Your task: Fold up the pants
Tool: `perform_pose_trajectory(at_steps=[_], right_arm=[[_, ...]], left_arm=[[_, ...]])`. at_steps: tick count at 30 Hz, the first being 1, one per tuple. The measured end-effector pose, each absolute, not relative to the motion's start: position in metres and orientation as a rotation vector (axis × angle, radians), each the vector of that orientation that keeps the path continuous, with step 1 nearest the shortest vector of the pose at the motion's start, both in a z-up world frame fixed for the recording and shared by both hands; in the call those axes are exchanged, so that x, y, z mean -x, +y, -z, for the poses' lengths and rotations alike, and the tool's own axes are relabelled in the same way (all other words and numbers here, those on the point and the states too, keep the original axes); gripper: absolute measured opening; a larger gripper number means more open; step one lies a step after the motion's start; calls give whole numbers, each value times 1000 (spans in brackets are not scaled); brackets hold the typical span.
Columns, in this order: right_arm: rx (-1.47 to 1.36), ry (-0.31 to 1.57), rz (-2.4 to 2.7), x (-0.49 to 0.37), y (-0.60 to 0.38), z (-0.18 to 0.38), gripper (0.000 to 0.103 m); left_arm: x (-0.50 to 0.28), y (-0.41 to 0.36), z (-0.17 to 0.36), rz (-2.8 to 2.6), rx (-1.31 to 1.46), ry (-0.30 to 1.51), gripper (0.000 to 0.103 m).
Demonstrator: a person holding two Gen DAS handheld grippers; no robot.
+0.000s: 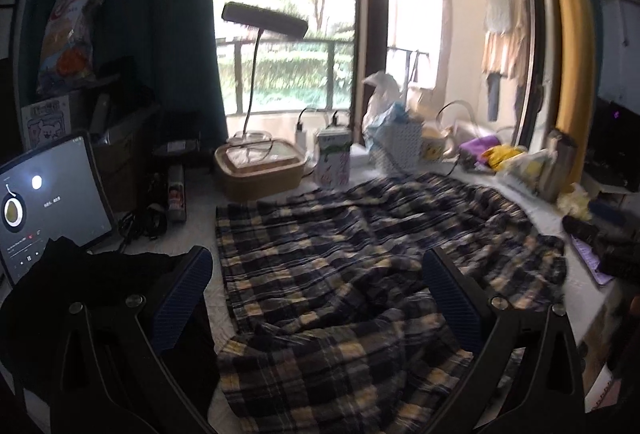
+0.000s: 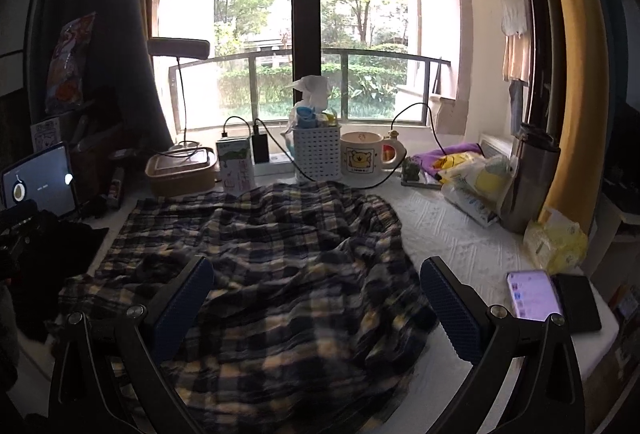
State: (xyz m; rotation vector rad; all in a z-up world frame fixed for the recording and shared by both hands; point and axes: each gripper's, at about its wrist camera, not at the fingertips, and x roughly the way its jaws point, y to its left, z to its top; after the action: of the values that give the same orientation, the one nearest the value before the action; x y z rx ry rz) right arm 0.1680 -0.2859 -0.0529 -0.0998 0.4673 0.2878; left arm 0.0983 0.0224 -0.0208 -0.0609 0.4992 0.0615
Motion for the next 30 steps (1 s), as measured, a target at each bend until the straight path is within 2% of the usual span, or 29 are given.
perform_pose_trajectory(at_steps=[7,12,15,23,26,30], right_arm=[[135,512,-333,-251,-300,47,103],[167,564,-365,-311,-304,50,103],[192,602,-372,-347,-302,59,96],[133,735,-416,-430,-299,94,76],[110,788,-442,-454,-297,105,72],[69,883,-466,-489,-297,119,72]], left_arm=[[-145,48,28,-116,54,569,102],[-186,69,44,-111,66,653,93],[-211,79,57,-114,64,698,89],[-272,91,82,-58,25,835,88],[-288,97,93,-66,-7,875,87],[-308,110,111,-72,18,926,62]])
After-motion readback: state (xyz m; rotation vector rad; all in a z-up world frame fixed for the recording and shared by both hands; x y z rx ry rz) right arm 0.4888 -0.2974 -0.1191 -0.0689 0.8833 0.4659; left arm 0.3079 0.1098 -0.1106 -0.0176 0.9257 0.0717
